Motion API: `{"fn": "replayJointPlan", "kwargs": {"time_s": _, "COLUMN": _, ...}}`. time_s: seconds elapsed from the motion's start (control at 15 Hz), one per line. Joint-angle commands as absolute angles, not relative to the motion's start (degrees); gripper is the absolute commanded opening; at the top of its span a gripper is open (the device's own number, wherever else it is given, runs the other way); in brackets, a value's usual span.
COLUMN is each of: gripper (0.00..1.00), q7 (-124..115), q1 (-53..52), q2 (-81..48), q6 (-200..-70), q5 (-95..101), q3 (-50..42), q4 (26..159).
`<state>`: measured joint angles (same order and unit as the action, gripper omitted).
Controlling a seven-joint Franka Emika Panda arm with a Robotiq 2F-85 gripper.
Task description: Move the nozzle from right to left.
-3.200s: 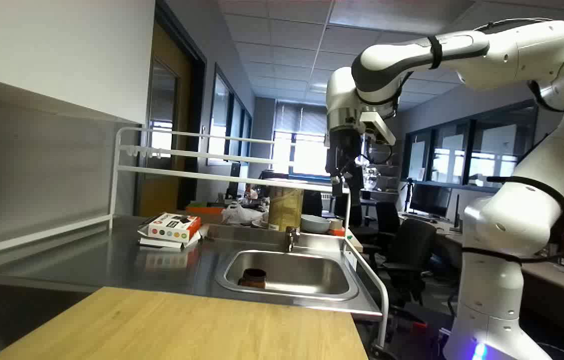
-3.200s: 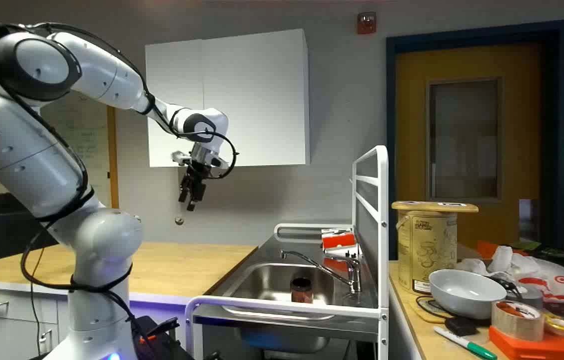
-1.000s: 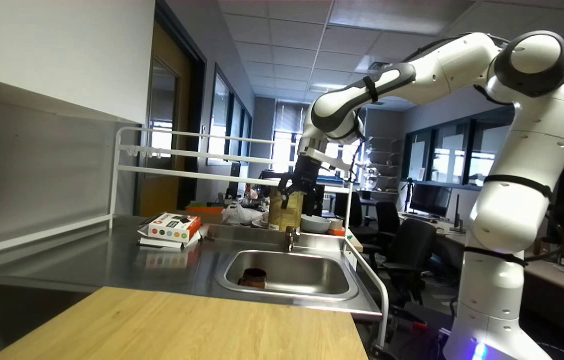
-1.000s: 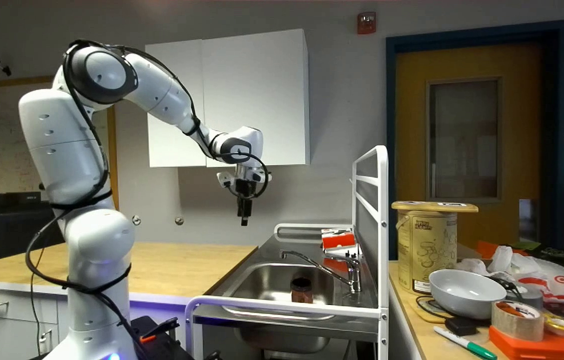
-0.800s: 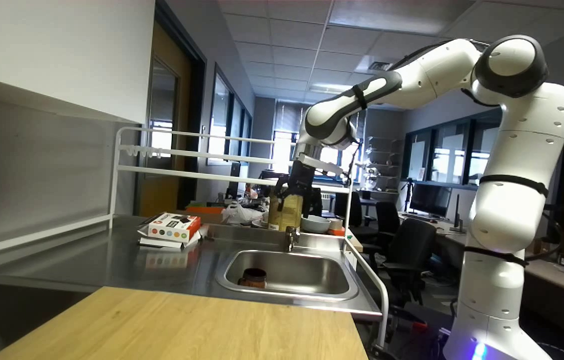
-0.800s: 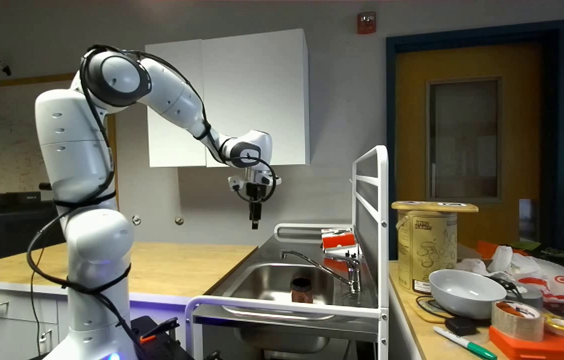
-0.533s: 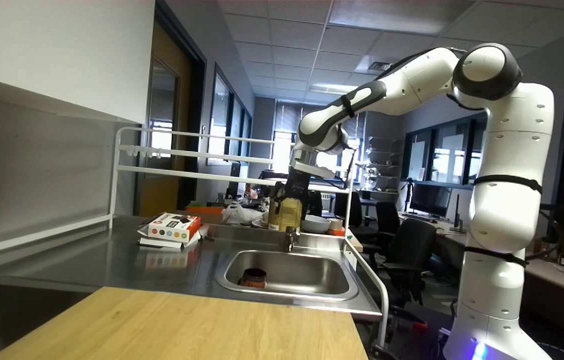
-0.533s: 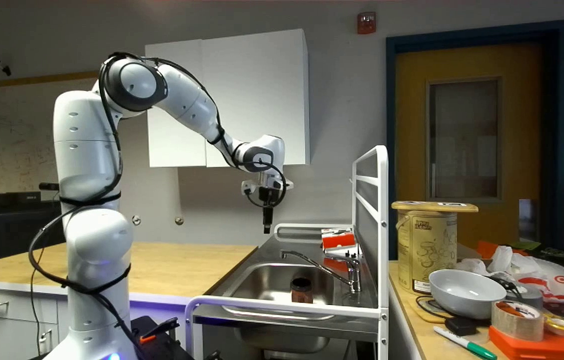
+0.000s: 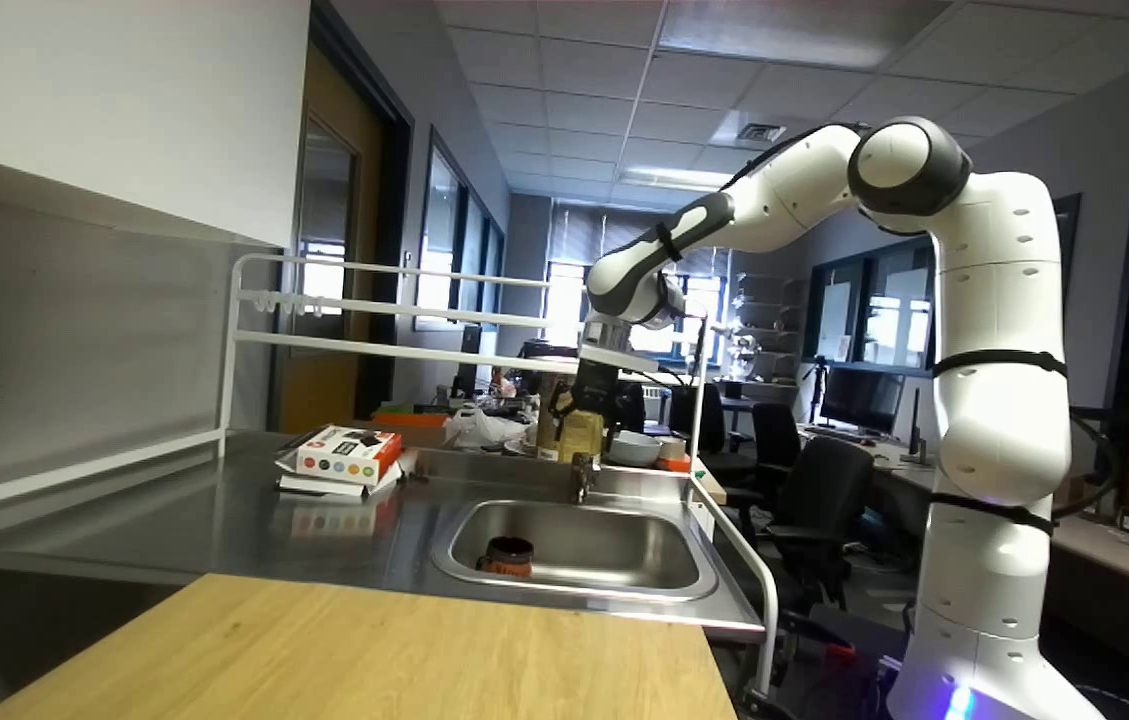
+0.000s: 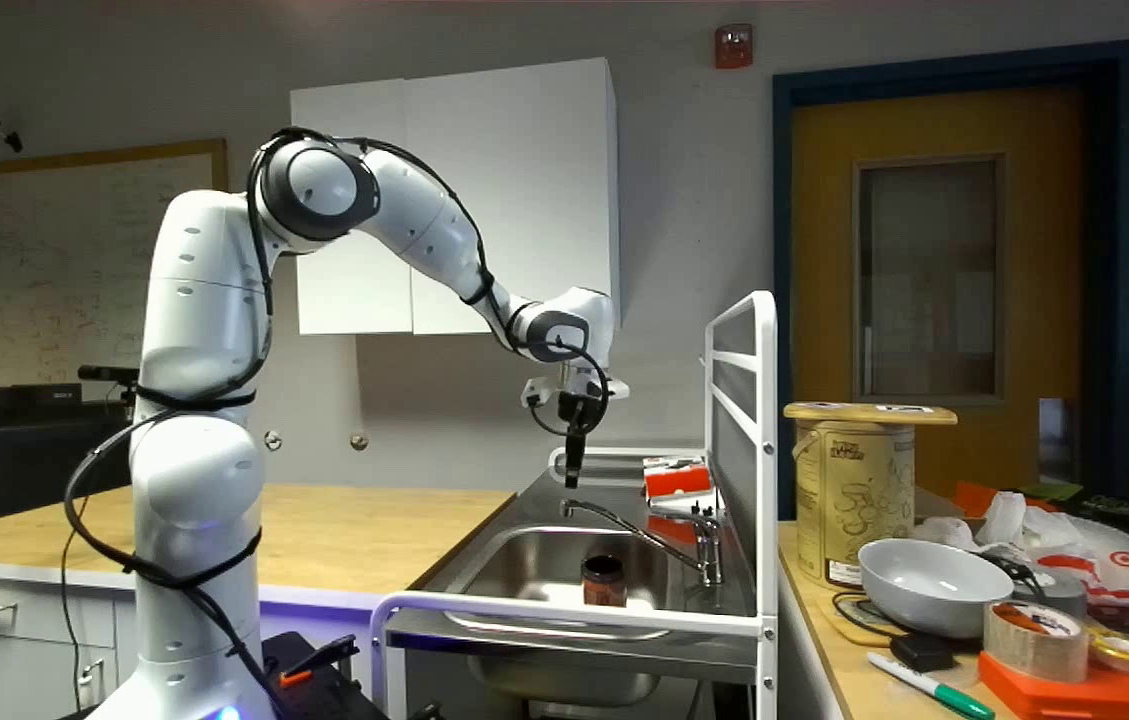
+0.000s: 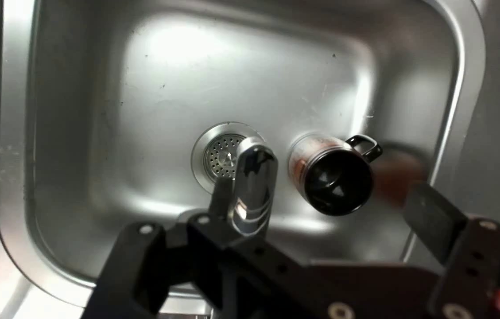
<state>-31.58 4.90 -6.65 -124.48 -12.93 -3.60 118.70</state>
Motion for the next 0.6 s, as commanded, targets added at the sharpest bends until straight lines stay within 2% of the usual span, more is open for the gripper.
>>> {"fn": "replayJointPlan", "kwargs": {"time_s": 0.0, "gripper": 1.00, "q7": -32.72, "q1": 5.19, "q2": -12.70, "q6": -122.72, "q5": -13.56, "q3": -5.36, "q4": 113.33}}
{"fn": "replayJointPlan", "kwargs": {"time_s": 0.33, "gripper": 1.00, "q7": -32.87, "q1": 4.90, "q2": -19.37, "q6": -121.62, "q5": -14.09, "q3": -6.41, "q4": 109.04}}
{"fn": "replayJointPlan", "kwargs": {"time_s": 0.4, "gripper": 0.75, "q7": -33.01, "q1": 4.83, "q2": -20.45, "q6": -121.38, "q5": -13.97, "q3": -6.50, "q4": 108.19}}
{"fn": "replayJointPlan", "kwargs": {"time_s": 0.47, "gripper": 0.75, "q7": -33.18, "q1": 4.64, "q2": -21.34, "q6": -121.14, "q5": -13.65, "q3": -6.57, "q4": 107.44}}
{"fn": "replayJointPlan", "kwargs": {"time_s": 0.53, "gripper": 0.67, "q7": -33.29, "q1": 4.56, "q2": -22.09, "q6": -120.72, "q5": -13.59, "q3": -6.62, "q4": 106.74}}
